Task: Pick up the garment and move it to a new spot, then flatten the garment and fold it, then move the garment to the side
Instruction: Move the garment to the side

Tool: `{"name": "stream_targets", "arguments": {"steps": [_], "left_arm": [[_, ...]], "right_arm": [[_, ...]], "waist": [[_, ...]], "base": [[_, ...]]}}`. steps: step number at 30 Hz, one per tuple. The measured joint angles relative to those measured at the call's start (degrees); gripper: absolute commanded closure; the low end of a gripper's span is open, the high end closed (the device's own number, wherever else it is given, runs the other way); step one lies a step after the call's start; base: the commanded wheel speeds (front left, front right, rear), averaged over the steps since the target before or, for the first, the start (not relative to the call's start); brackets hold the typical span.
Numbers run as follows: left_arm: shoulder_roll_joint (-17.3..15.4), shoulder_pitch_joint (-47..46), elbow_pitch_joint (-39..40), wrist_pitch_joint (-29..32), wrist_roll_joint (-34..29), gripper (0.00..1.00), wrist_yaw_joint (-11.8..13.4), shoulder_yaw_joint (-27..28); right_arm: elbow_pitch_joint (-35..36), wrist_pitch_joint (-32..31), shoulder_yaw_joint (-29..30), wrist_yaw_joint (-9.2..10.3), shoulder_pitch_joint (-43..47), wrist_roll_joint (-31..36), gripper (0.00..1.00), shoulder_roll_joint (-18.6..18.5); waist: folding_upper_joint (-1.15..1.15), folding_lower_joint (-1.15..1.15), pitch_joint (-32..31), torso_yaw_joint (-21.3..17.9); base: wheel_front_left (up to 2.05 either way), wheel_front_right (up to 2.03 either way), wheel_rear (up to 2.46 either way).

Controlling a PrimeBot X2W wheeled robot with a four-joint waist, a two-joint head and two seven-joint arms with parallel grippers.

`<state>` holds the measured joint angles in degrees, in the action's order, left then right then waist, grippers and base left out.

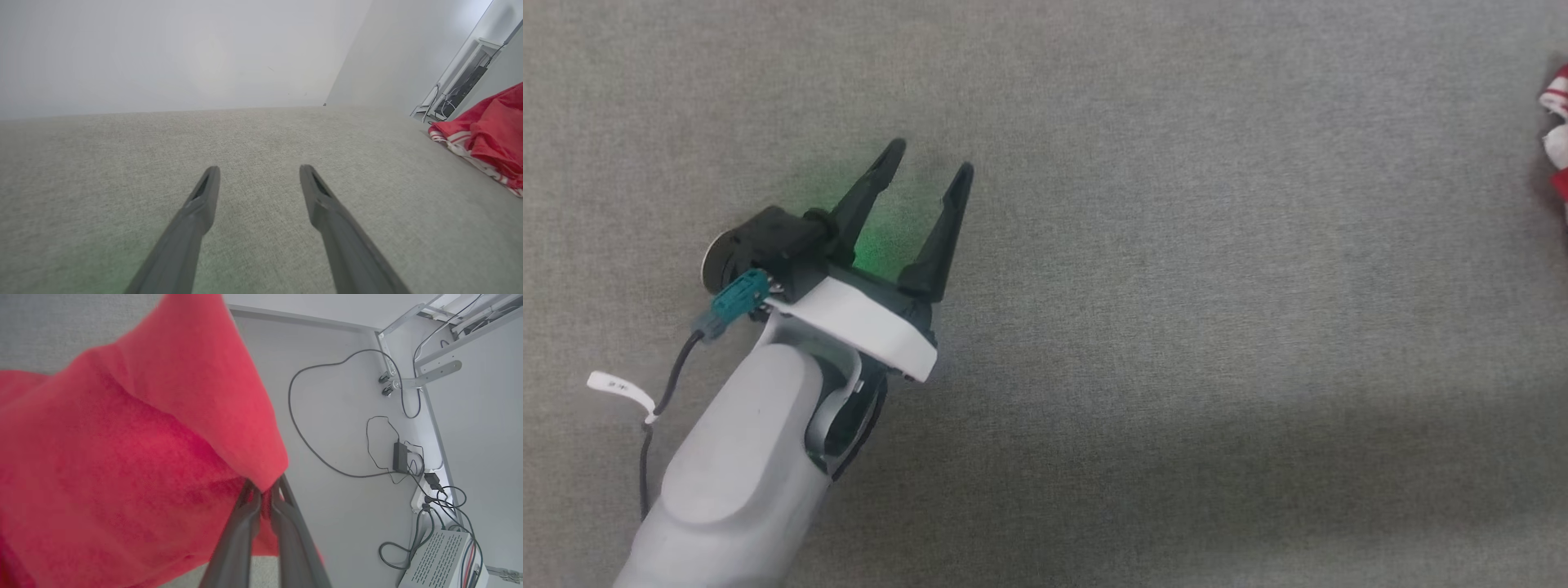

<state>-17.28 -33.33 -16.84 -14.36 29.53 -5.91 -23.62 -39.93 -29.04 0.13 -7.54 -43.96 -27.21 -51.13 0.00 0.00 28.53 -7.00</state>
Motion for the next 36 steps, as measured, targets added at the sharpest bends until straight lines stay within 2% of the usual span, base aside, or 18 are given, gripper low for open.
{"name": "stream_targets", "arguments": {"steps": [6, 11, 12, 14, 15, 16, 25, 36], "left_arm": [[0.3, -1.9, 0.0, -0.1, 0.4, 0.0, -0.6, -1.0], [0.3, -2.2, 0.2, -0.4, 1.3, 0.0, -0.9, -0.9], [0.0, -2.2, 0.2, -0.4, 1.5, 0.0, -0.9, -0.8], [-0.5, -2.2, 0.3, -0.4, 1.6, 0.0, -1.0, -0.5], [-0.5, -2.2, 0.3, -0.4, 1.6, 0.0, -1.0, -0.5], [-0.6, -2.2, 0.3, -0.4, 1.7, 0.0, -1.0, -0.5], [-2.1, 0.0, 1.0, -0.6, 2.5, 0.0, -1.2, 0.8], [-2.3, 7.0, 3.5, -0.6, 1.6, 0.0, -0.4, 6.4]], "right_arm": [[-7.8, 5.9, 0.0, 0.0, -3.7, 4.0, 1.0, 2.9], [-14.5, 6.5, 0.3, 0.0, -6.2, 5.2, 1.0, 5.7], [-15.8, 6.8, 0.6, 0.0, -6.9, 5.4, 0.89, 6.0], [-17.6, 7.6, 0.8, 0.0, -7.9, 6.2, 0.55, 6.2], [-17.6, 7.6, 0.8, 0.0, -7.9, 6.2, 0.1, 6.2], [-18.2, 7.9, 0.8, 0.0, -8.4, 6.5, 0.0, 6.3], [-22.5, 11.1, 0.7, 0.0, -11.4, 7.8, 0.0, 7.6], [-18.6, 18.0, -3.4, 0.0, -9.5, 4.3, 0.0, 13.4]], "waist": [[0.0, 0.0, 1.7, 1.2], [0.0, 0.0, 2.3, 2.3], [0.0, 0.0, 2.3, 2.4], [0.0, 0.0, 2.3, 2.4], [0.0, 0.0, 2.3, 2.4], [0.0, 0.0, 2.1, 2.5], [0.0, 0.0, -0.5, 1.9], [0.0, 0.0, -6.8, 1.4]], "base": [[0.0, 0.0, 0.0], [0.0, 0.0, 0.0], [0.0, 0.0, 0.0], [0.0, 0.0, 0.0], [0.0, 0.0, 0.0], [0.0, 0.0, 0.0], [0.0, 0.0, 0.0], [0.0, 0.0, 0.0]]}}
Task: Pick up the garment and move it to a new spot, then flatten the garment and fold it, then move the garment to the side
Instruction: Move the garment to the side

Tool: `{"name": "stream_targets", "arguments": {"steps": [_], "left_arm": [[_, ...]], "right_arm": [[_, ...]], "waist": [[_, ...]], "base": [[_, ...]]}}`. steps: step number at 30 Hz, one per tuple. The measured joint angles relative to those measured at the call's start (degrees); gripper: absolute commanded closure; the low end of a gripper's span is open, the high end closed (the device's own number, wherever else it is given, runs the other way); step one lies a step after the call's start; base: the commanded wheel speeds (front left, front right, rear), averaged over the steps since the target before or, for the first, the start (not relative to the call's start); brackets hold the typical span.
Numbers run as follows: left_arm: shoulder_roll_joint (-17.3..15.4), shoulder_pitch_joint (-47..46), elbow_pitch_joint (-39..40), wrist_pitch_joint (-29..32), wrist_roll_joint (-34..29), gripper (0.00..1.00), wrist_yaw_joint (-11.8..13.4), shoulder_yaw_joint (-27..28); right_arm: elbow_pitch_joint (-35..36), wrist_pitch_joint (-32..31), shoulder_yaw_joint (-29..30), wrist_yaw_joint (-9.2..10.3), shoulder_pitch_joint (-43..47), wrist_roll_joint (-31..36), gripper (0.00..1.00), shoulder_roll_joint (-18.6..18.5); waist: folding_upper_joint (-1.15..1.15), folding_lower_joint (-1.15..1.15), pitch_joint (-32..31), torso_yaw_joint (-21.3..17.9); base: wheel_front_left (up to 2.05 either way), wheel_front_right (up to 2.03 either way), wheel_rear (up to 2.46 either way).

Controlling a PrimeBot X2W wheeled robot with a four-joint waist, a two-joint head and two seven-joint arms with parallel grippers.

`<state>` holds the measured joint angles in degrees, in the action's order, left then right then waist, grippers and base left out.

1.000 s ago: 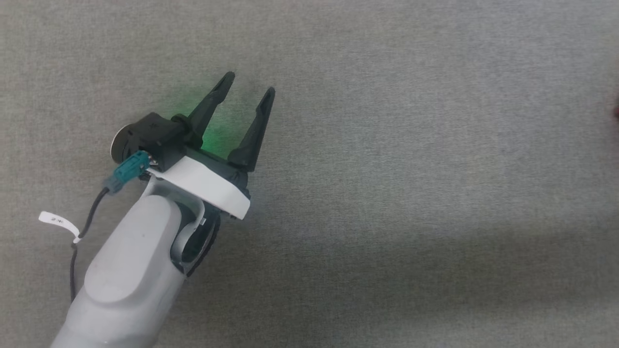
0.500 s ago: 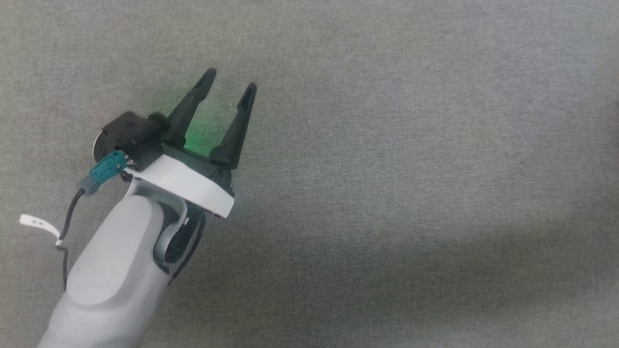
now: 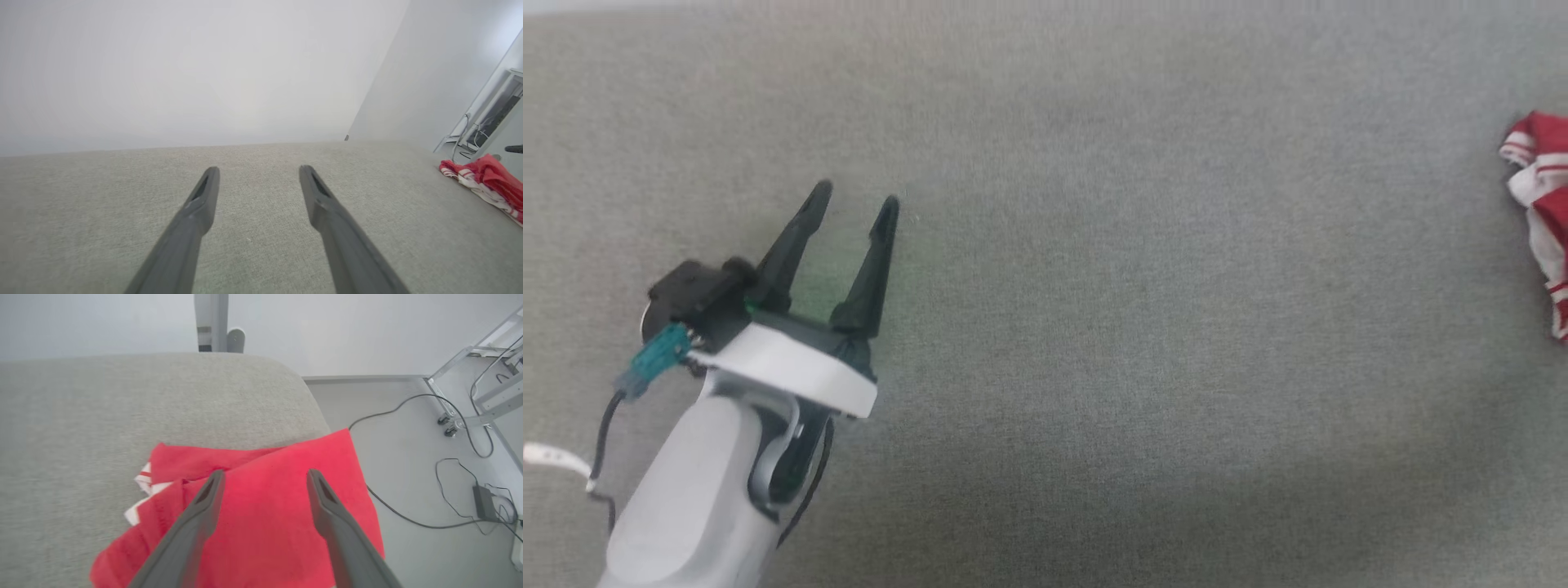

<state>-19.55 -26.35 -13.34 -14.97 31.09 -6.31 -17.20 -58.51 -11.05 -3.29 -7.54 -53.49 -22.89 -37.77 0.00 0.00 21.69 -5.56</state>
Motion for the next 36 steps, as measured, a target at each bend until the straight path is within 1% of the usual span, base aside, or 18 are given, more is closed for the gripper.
{"name": "stream_targets", "arguments": {"steps": [4, 9, 13, 17, 20, 28, 36], "left_arm": [[-0.1, 3.3, 0.7, 0.0, -0.2, 0.0, 0.4, 2.3], [-0.3, 8.2, 2.1, 0.0, -0.3, 0.0, 1.0, 5.2], [-1.1, 12.3, 2.8, 0.0, -0.3, 0.0, 1.1, 7.2], [-1.7, 16.3, 3.5, 0.0, -0.3, 0.0, 1.5, 8.8], [-2.0, 20.1, 4.2, 0.0, 0.1, 0.0, 1.6, 10.8], [-2.0, 26.1, 5.1, 0.0, 0.8, 0.0, 1.5, 14.4], [-1.5, 29.9, 6.0, 0.0, 0.7, 0.0, 1.0, 16.5]], "right_arm": [[3.9, 3.2, -2.7, 0.0, 3.1, -2.4, 0.0, 2.7], [8.9, 7.6, -5.7, 0.0, 7.7, -5.4, 0.0, 5.0], [12.3, 10.8, -7.6, 0.0, 11.8, -6.8, 0.0, 6.7], [15.3, 14.3, -9.2, 0.0, 15.9, -7.3, 0.0, 7.6], [17.6, 17.4, -10.2, 0.0, 19.6, -7.3, 0.0, 9.0], [20.5, 22.5, -10.2, 0.0, 26.6, -6.3, 0.0, 11.1], [25.1, 25.3, -7.0, 0.0, 32.8, -2.9, 0.0, 13.6]], "waist": [[0.0, 0.0, -3.1, 0.3], [0.0, 0.0, -6.9, 1.0], [0.0, 0.0, -9.8, 1.9], [0.0, 0.0, -12.6, 2.8], [0.0, 0.0, -15.1, 3.5], [0.0, 0.0, -19.0, 4.0], [0.0, 0.0, -21.1, 3.8]], "base": [[0.0, 0.0, 0.0], [0.0, 0.0, 0.0], [0.0, 0.0, 0.0], [0.0, 0.0, 0.0], [0.0, 0.0, 0.0], [0.0, 0.0, 0.0], [0.0, 0.0, 0.0]]}}
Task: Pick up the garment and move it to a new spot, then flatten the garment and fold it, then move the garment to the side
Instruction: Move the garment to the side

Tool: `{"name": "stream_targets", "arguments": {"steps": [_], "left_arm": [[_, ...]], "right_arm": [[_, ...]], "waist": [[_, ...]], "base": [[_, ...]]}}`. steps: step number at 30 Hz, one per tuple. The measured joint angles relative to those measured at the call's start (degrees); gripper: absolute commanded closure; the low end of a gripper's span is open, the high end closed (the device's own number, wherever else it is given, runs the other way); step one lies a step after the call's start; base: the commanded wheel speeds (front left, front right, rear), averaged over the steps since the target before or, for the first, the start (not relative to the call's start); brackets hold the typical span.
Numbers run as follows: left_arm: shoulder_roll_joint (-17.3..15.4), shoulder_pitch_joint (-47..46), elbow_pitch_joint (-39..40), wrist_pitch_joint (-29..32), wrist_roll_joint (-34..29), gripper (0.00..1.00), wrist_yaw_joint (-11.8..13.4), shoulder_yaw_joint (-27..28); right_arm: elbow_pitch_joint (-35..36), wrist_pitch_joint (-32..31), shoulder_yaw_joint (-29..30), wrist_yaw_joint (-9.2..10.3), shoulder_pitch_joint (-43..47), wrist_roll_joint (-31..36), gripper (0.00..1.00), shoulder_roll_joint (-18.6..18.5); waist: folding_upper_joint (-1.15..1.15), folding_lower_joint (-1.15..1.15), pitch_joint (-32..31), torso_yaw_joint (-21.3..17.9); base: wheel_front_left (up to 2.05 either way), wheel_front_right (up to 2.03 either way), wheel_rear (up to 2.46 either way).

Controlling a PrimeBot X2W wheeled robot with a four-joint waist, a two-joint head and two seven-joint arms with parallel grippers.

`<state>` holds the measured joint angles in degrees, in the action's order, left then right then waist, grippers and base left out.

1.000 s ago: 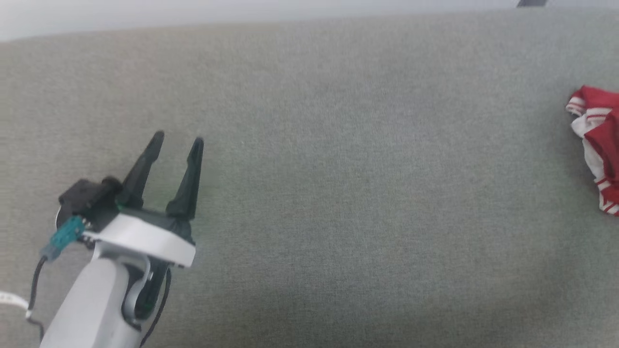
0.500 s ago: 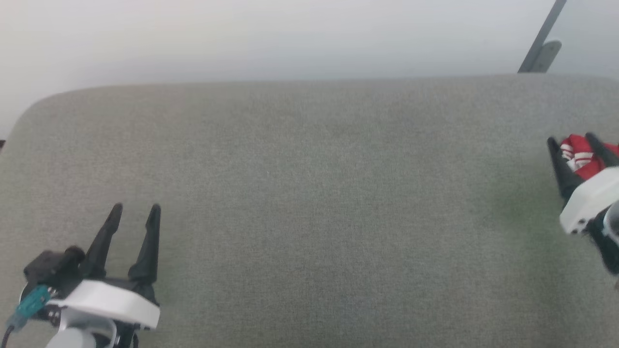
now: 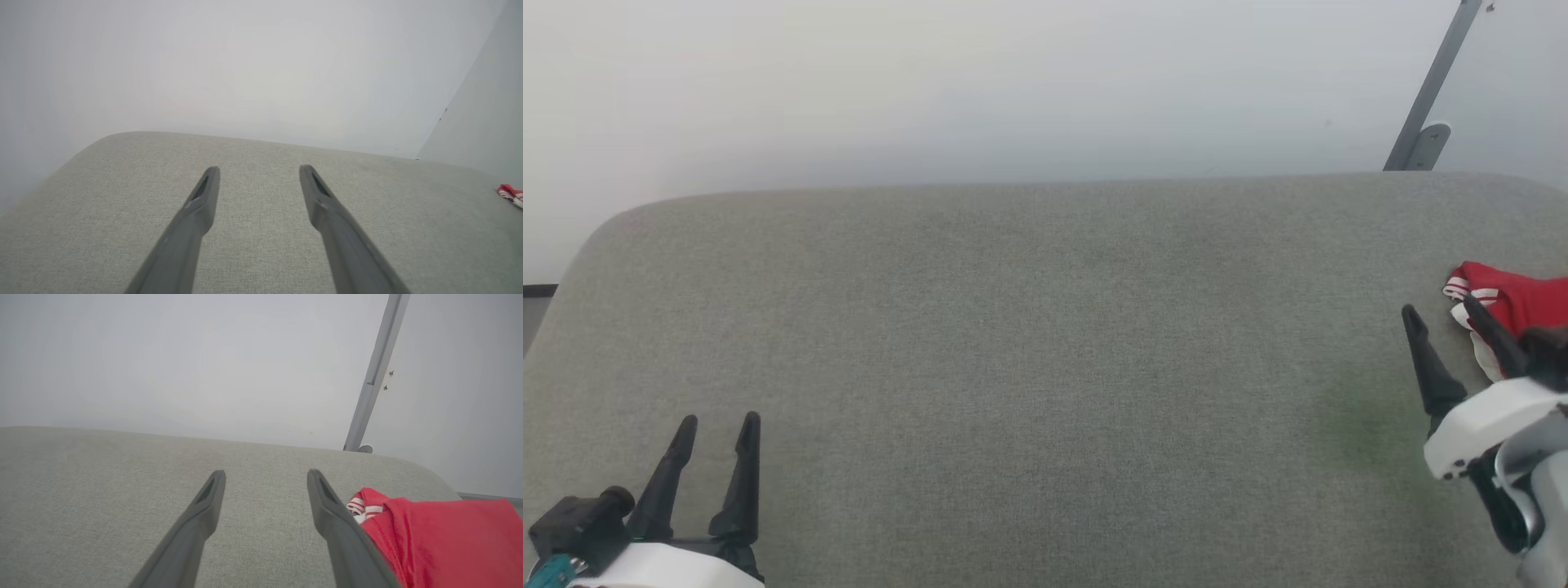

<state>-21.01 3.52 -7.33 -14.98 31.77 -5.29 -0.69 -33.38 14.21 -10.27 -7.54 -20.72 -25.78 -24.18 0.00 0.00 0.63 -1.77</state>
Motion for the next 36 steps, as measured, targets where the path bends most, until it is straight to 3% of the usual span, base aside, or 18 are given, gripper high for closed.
{"name": "stream_targets", "arguments": {"steps": [18, 36], "left_arm": [[1.0, 1.6, 0.1, 0.0, -1.0, 0.0, -0.7, 2.6], [1.8, 1.6, -0.5, 0.0, -1.3, 0.0, -1.3, 2.9]], "right_arm": [[12.3, 0.7, 8.3, 0.0, 11.4, 7.3, 0.0, 6.6], [15.9, -0.1, 9.8, 0.0, 14.0, 8.7, 0.0, 8.4]], "waist": [[0.0, 0.0, -0.8, -0.3], [0.0, 0.0, -0.9, -0.6]], "base": [[0.0, 0.0, 0.0], [0.0, 0.0, 0.0]]}}
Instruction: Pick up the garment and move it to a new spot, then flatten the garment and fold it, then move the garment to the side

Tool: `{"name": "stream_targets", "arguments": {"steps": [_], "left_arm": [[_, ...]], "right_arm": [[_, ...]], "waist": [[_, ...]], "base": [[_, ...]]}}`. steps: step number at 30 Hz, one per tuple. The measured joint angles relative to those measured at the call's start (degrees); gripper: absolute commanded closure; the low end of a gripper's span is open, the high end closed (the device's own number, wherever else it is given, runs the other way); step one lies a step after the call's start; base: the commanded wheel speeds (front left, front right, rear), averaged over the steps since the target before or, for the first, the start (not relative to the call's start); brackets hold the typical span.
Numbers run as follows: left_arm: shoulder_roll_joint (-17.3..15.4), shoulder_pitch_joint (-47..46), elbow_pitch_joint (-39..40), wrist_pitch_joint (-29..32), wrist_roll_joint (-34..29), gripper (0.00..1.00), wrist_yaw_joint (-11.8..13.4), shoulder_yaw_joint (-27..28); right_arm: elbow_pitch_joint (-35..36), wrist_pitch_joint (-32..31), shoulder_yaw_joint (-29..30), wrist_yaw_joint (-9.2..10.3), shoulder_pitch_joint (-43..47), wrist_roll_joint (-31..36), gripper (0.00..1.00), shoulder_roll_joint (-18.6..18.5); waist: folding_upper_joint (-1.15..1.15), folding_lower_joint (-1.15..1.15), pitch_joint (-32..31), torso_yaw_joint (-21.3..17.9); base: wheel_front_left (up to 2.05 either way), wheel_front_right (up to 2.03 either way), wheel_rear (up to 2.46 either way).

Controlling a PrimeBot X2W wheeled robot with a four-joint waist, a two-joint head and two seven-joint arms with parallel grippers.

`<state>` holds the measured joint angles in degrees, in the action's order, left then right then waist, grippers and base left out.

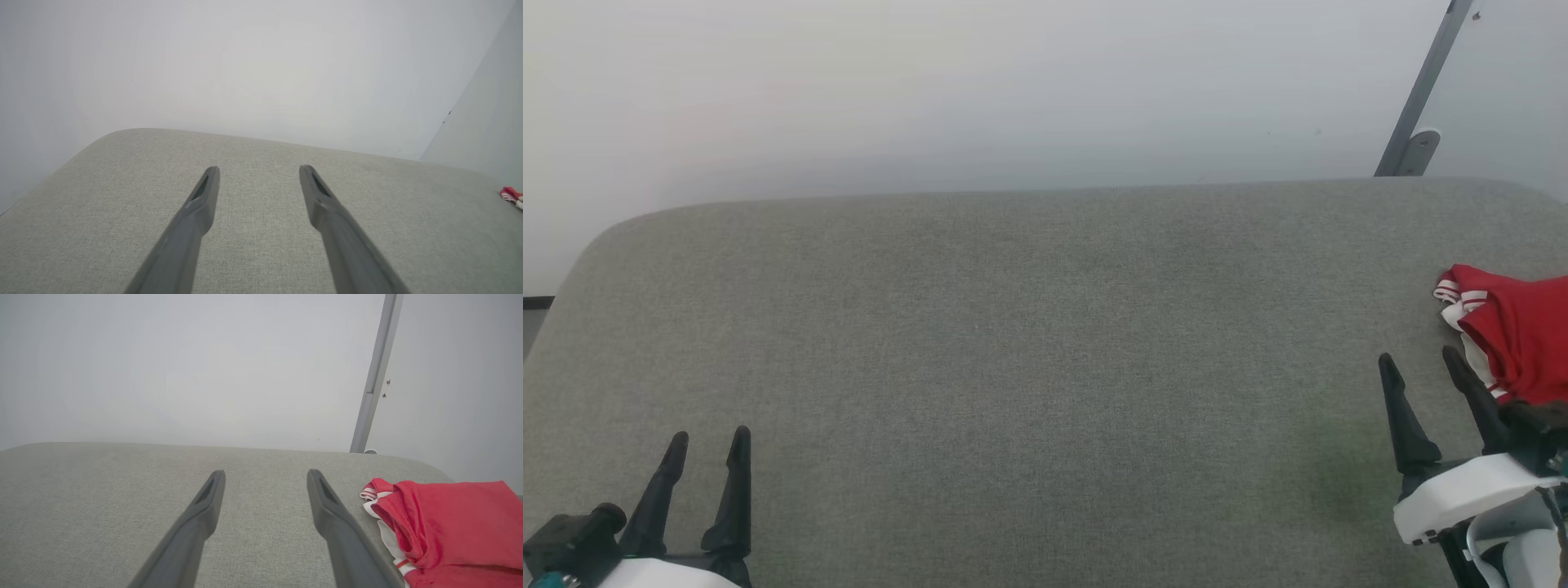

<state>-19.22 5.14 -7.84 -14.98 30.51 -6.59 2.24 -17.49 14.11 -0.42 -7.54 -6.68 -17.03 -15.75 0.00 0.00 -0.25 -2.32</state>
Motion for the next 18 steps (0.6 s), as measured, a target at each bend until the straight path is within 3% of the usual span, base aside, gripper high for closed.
{"name": "stream_targets", "arguments": {"steps": [7, 8, 14, 18], "left_arm": [[0.3, 0.0, 0.0, 0.0, -0.5, 0.0, 0.0, 0.9], [0.4, 0.0, 0.1, 0.0, -0.5, 1.0, 0.0, 1.1], [3.2, 0.9, -2.4, 0.4, 0.0, 1.0, 0.0, 0.5], [3.8, 0.8, -2.8, 1.6, 2.8, 1.0, 0.0, 0.6]], "right_arm": [[0.6, -0.3, 0.2, 0.0, 0.2, 0.4, 0.0, 0.6], [0.6, -0.4, 0.2, 0.0, 0.3, 0.4, 1.0, 0.7], [-1.8, -0.6, -0.1, -0.01, 2.8, 0.1, 1.0, 2.3], [-1.9, -1.9, 0.4, -0.01, 2.9, -3.7, 1.0, 2.9]], "waist": [[0.0, 0.0, -0.2, 0.0], [0.0, 0.0, -0.3, 0.0], [0.0, 0.0, -0.3, 0.0], [0.0, 0.0, -0.3, 0.1]], "base": [[0.0, 0.0, 0.0], [0.0, 0.0, 0.0], [0.0, 0.0, 0.0], [0.0, 0.0, 0.0]]}}
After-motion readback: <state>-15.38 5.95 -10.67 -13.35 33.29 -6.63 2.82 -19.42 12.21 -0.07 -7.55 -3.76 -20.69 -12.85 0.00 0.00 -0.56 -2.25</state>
